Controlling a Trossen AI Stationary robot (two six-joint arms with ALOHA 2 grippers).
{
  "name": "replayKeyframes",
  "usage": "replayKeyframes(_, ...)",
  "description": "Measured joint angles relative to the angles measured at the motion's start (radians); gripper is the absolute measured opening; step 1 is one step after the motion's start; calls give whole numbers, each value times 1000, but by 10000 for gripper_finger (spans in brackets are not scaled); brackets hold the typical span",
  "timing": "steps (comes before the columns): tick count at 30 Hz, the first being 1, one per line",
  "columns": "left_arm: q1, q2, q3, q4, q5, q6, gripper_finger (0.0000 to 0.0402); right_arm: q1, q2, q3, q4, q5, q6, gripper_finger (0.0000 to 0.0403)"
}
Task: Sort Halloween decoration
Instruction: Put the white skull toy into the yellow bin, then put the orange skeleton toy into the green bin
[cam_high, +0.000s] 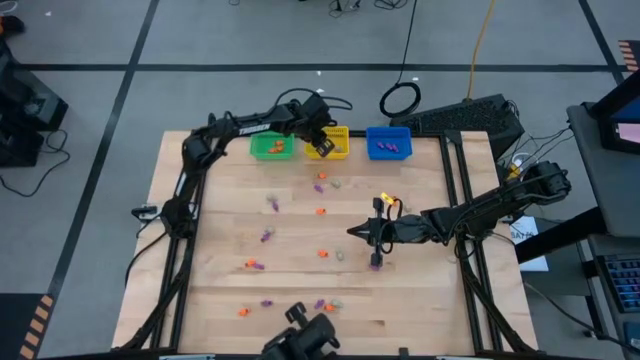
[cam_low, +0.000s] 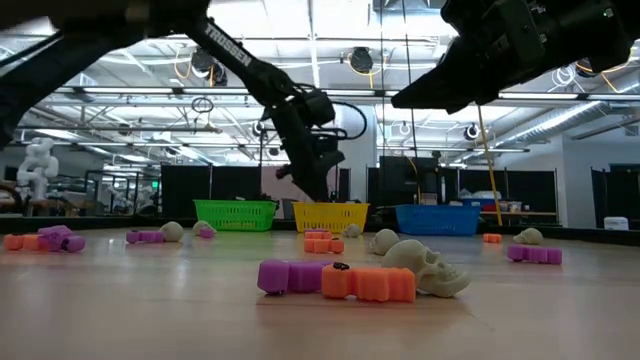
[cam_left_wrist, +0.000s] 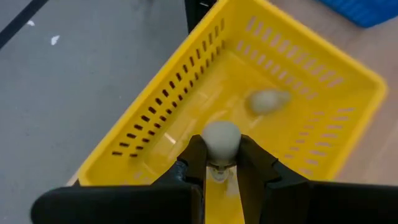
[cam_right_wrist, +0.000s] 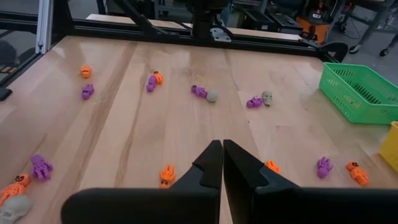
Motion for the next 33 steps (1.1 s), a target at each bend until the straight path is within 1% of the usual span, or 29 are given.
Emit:
replayKeyframes(4, 13, 28, 2, -3, 10, -5, 44, 0, 0, 0, 0, 0, -13, 0)
replayKeyframes(9, 17, 34, 2, -3, 25, -13, 45, 0, 0, 0, 0, 0, -14, 0)
replayKeyframes(11, 16, 34, 2, -4, 27, -33, 67, 0, 0, 0, 0, 0, -14, 0)
replayKeyframes(14, 16, 34, 2, -14, 27, -33, 121, 0, 0, 0, 0, 0, -14, 0)
replayKeyframes(16, 16, 33, 2, -28, 27, -30, 150, 0, 0, 0, 0, 0, -14, 0)
replayKeyframes(19, 16, 17, 2, -38, 27, -29, 165, 0, 0, 0, 0, 0, -14, 0)
replayKeyframes(21, 16, -11, 2, -37, 25, -11, 158, 0, 0, 0, 0, 0, -14, 0)
replayKeyframes(24, 8, -61, 2, -29, -8, 19, 125, 0, 0, 0, 0, 0, -14, 0)
replayKeyframes(30, -40, -166, -14, -14, -83, 51, 17, 0, 0, 0, 0, 0, -23, 0)
replayKeyframes(31, -53, -182, -30, 5, -92, 52, 8, 0, 0, 0, 0, 0, -24, 0)
replayKeyframes(33, -76, -217, -81, 38, -108, 48, 8, 0, 0, 0, 0, 0, -23, 0)
